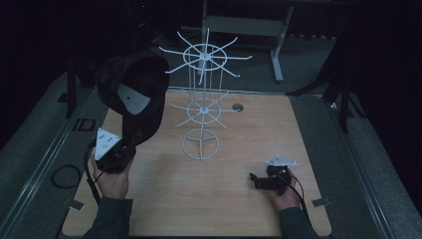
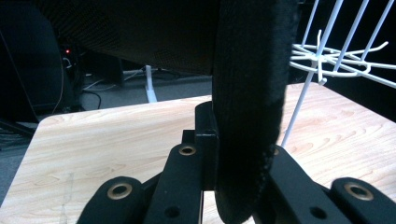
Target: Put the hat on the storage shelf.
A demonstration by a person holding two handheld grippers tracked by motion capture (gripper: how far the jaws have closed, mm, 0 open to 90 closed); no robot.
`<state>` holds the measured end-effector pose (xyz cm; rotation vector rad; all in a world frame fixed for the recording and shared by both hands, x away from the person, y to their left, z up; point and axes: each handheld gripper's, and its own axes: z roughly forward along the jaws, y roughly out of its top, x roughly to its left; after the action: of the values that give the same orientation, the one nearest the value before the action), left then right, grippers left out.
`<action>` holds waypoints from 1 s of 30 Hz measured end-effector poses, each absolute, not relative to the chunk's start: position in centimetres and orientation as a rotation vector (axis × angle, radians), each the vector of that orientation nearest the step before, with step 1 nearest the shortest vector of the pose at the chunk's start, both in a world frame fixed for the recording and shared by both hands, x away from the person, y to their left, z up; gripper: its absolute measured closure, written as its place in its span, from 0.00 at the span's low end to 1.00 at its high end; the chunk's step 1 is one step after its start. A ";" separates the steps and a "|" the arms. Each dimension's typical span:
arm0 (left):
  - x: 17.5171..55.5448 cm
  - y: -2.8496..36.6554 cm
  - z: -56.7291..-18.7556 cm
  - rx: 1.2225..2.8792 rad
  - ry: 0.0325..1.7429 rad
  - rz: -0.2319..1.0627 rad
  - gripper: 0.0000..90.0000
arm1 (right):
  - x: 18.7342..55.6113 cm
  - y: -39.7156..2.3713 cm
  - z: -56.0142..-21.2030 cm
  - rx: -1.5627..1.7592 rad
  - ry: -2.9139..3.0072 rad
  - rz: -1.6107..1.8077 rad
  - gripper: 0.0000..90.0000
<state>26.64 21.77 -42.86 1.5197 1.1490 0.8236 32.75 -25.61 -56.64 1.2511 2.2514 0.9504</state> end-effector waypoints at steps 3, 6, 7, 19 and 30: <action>26.7 21.8 -42.7 1.519 1.149 0.822 0.96 | 32.7 -25.6 -56.6 1.251 2.251 0.950 0.13; 27.0 21.7 -42.4 1.521 1.149 0.827 0.96 | 32.7 -25.6 -56.6 1.251 2.252 0.950 0.13; 27.0 21.7 -42.3 1.518 1.146 0.828 0.96 | 32.7 -25.6 -56.6 1.251 2.252 0.949 0.13; 27.3 21.4 -41.6 1.520 1.131 0.840 0.96 | 32.7 -25.6 -56.6 1.251 2.252 0.949 0.13; 27.2 21.3 -41.1 1.510 1.117 0.848 0.96 | 32.7 -25.6 -56.6 1.252 2.252 0.949 0.13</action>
<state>27.21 21.32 -41.10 1.5099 1.1165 0.8483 32.74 -25.60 -56.63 1.2520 2.2516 0.9494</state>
